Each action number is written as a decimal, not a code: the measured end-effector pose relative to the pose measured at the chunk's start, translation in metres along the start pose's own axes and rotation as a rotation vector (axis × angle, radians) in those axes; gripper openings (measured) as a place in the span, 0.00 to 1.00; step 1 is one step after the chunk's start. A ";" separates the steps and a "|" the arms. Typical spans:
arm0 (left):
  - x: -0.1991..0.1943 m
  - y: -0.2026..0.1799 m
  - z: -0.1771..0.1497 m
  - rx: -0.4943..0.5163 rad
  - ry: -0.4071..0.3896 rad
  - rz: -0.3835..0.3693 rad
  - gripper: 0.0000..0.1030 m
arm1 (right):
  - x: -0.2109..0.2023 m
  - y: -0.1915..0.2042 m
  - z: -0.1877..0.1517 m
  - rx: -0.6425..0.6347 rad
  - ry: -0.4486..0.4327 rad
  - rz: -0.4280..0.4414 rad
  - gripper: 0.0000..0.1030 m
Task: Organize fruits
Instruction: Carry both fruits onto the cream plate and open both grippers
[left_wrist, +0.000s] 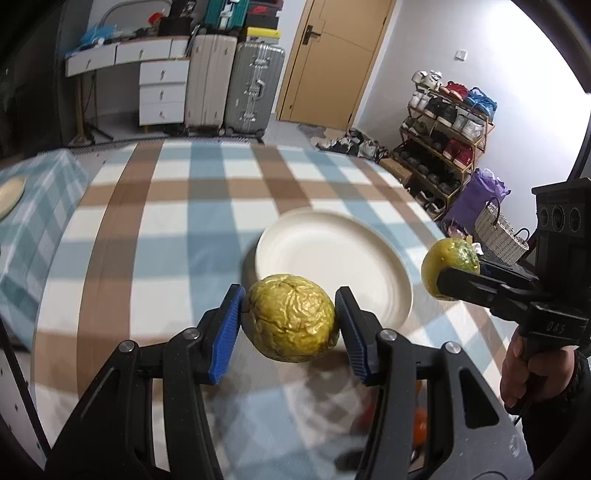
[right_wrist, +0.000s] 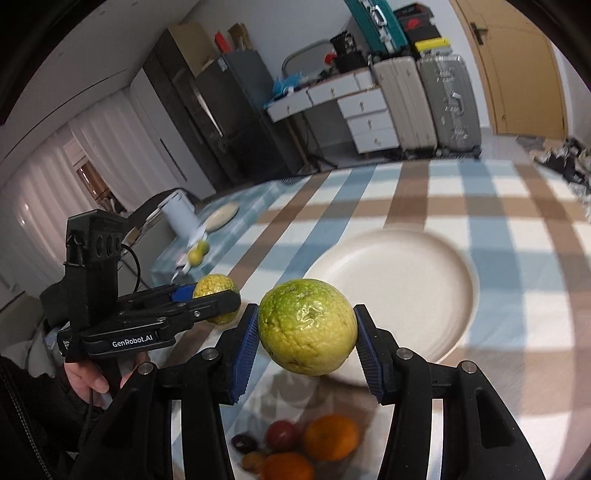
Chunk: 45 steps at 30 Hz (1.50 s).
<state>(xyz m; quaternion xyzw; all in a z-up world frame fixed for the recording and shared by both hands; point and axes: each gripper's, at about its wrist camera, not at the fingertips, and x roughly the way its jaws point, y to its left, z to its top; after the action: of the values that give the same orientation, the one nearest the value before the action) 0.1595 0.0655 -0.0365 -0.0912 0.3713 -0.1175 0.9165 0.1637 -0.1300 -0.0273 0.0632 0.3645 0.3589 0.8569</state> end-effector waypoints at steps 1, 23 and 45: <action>0.004 -0.004 0.007 0.006 -0.003 -0.004 0.47 | -0.002 -0.005 0.008 -0.007 -0.011 -0.013 0.49; 0.165 -0.021 0.080 0.039 0.152 -0.043 0.47 | 0.091 -0.089 0.049 -0.012 0.084 -0.106 0.49; 0.088 -0.036 0.066 0.072 0.016 0.002 0.85 | 0.028 -0.082 0.047 0.052 -0.080 -0.142 0.84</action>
<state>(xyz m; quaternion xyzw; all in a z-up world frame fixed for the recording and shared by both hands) 0.2616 0.0119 -0.0386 -0.0569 0.3743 -0.1307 0.9163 0.2552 -0.1644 -0.0401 0.0735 0.3428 0.2847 0.8922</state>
